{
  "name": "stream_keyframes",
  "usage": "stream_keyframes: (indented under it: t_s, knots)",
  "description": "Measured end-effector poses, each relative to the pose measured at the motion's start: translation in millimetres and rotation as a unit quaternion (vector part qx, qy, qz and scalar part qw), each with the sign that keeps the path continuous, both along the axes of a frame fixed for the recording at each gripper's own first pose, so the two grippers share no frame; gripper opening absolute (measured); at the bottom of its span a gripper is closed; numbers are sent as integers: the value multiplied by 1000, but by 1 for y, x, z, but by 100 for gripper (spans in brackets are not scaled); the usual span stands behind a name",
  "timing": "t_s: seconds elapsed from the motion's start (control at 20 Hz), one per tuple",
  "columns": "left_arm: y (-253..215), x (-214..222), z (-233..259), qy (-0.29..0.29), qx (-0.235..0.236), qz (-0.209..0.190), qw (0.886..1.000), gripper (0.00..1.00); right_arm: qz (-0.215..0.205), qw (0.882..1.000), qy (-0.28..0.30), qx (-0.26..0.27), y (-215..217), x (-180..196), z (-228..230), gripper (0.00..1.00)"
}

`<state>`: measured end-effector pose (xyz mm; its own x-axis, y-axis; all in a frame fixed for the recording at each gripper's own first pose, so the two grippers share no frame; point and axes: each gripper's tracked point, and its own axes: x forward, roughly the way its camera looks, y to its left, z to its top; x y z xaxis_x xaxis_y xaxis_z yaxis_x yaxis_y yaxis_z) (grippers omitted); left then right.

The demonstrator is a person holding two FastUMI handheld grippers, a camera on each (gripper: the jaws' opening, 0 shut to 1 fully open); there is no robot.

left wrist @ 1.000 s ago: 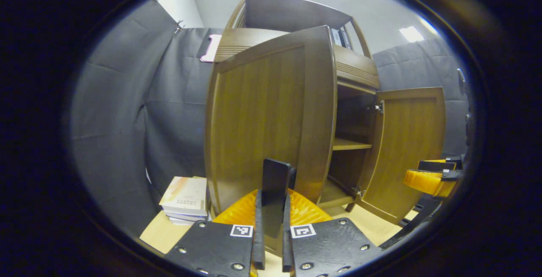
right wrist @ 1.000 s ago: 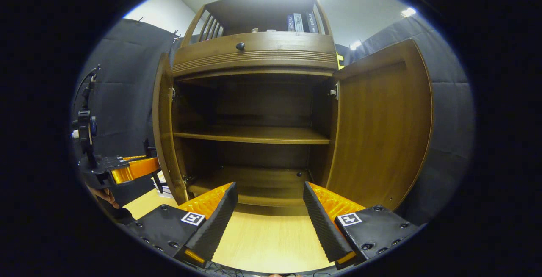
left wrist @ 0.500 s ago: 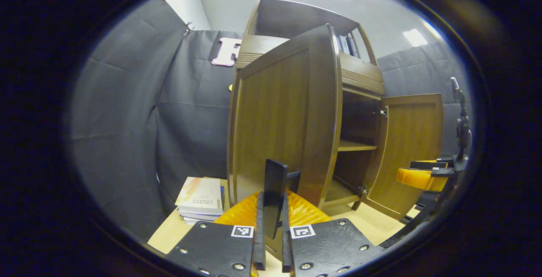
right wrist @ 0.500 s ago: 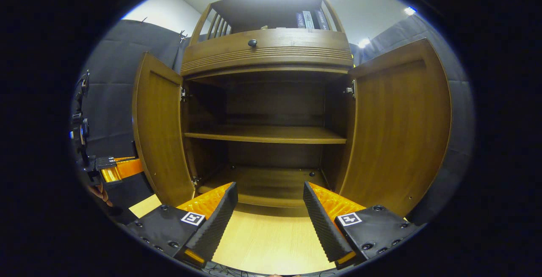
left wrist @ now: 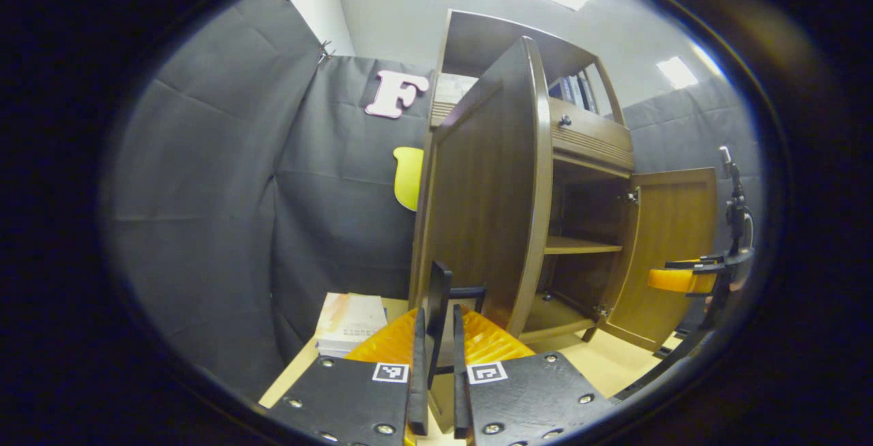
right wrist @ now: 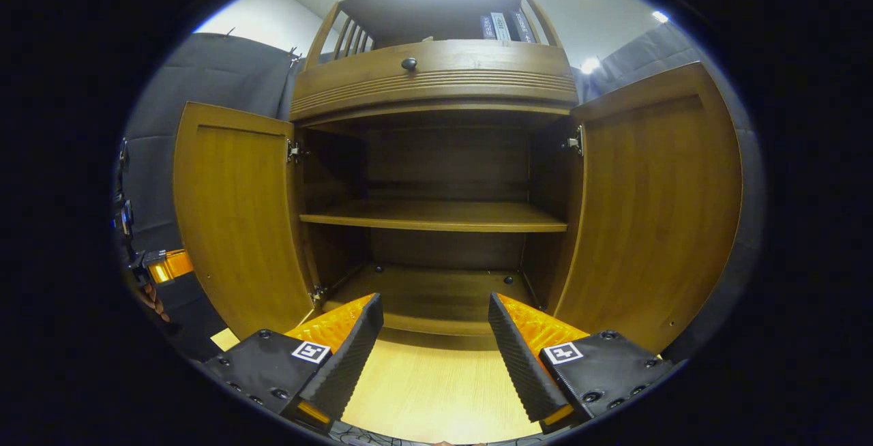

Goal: Open the right door of the double-door shoe cabinet with the right hand, and open the left door with the left hand.

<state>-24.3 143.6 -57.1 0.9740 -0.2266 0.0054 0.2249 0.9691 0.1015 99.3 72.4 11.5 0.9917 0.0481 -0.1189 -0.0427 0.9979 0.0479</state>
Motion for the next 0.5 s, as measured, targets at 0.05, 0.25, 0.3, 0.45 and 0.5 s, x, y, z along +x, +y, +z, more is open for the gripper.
stream_keyframes:
  t_s: [0.05,0.25,0.3,0.45,0.5]
  knots:
    - [7,1,-2,-1,8,-6,1000,18,-3,1000,1,0,-1,-1,0,98]
    - [27,7,-5,8,42,-20,999,17,-14,1000,2,22,-1,1,4,97]
    - [32,11,-6,11,38,-18,999,17,-18,1000,7,24,-1,0,3,97]
    - [56,12,-4,20,10,6,1000,18,-30,999,13,21,-7,-6,6,98]
    - [61,11,0,22,-4,9,1000,18,-37,999,9,16,-11,-6,8,98]
